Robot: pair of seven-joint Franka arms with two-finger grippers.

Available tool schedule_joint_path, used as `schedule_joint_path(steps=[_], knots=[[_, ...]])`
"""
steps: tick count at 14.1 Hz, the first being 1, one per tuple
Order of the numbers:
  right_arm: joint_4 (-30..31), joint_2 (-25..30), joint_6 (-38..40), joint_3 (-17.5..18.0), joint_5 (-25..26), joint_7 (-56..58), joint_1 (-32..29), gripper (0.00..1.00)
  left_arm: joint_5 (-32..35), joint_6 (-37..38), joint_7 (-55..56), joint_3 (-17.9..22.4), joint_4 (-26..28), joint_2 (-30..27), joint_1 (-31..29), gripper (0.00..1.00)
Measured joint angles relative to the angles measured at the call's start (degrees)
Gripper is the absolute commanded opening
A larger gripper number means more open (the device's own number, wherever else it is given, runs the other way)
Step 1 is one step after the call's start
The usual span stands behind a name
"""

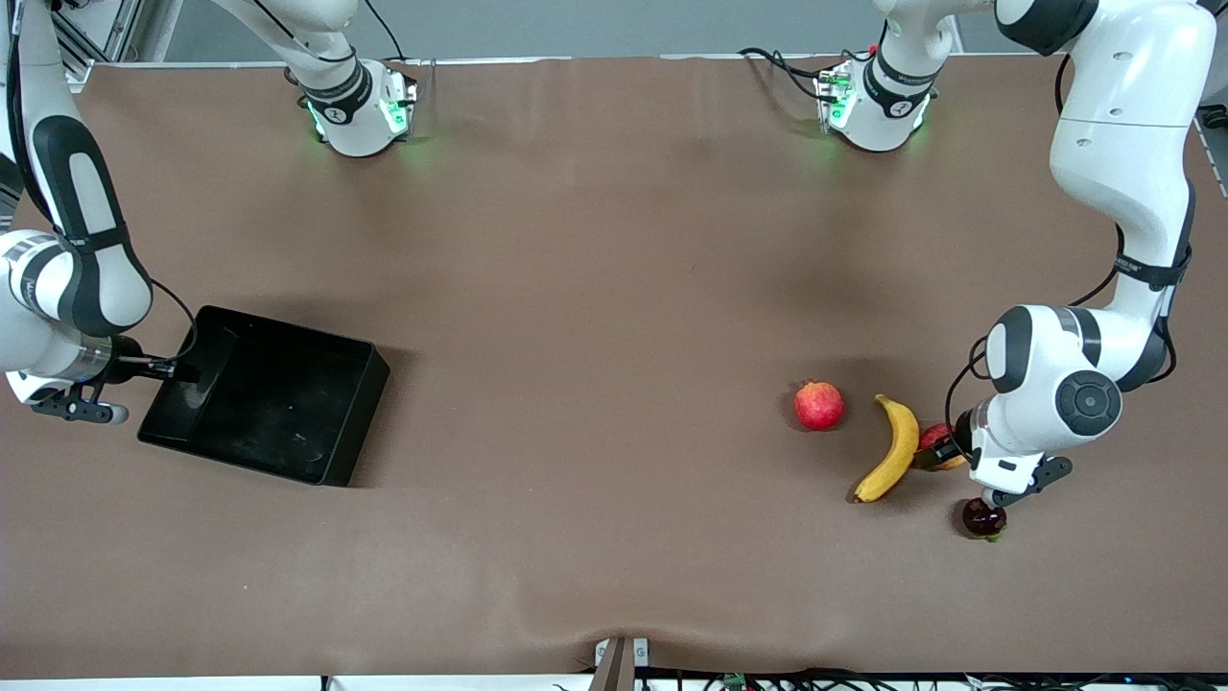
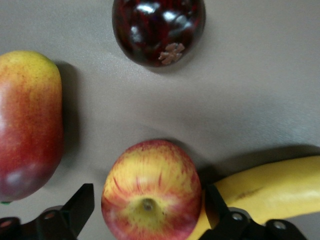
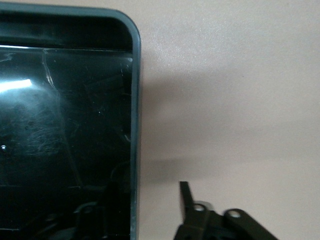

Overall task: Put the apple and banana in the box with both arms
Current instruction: 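Grip the box rim with the right gripper while the left gripper grasps apple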

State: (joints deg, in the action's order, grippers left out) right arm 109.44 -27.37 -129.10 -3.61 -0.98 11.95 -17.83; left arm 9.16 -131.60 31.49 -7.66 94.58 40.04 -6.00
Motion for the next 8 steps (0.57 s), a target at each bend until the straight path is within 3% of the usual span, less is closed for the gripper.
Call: schedule_joint_path(steps=[1,8], knots=[[0.0,0.0,0.0,0.0,0.0,0.0,0.0,0.00,0.0,-0.2,0.0,0.0,-0.1,0.2,-0.2,0.00],[-1.0,0.2,0.2,0.6,-0.2,2.2,0.0,0.00,1.0,1.3,-2.6,-0.5,-2.1,-3.2,-0.3,0.00]])
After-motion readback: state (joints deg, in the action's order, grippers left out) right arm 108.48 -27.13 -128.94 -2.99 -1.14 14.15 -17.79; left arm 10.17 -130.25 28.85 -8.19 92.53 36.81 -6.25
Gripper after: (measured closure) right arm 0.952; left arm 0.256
